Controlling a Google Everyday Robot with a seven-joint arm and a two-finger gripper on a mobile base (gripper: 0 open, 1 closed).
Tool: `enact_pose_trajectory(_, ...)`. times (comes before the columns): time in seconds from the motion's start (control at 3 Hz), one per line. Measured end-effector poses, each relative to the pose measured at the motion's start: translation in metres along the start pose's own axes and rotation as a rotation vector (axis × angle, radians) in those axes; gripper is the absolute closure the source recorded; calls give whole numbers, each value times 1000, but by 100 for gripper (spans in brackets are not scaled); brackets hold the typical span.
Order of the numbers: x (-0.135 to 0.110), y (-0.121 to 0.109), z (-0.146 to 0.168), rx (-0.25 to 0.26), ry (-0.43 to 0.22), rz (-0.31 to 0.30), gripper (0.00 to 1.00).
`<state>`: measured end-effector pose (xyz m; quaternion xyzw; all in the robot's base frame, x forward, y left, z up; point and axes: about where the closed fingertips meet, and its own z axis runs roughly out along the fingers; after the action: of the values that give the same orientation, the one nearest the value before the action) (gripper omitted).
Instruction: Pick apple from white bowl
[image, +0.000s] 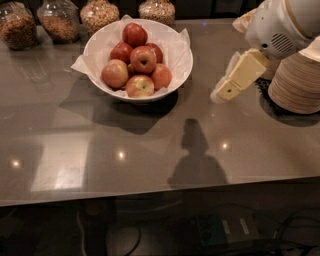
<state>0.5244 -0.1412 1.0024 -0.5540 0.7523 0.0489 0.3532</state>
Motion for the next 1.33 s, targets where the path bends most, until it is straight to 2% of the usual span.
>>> enact_pose_trajectory(0.33, -26, -29, 19, 55, -71, 69, 0)
enact_pose_trajectory(0.67, -50, -48, 43, 69, -112, 110, 0)
enact_pose_trajectory(1.0, -70, -59, 65, 67, -129, 114, 0)
enact_pose_trajectory(1.33, -92, -66, 91, 60, -131, 78, 0)
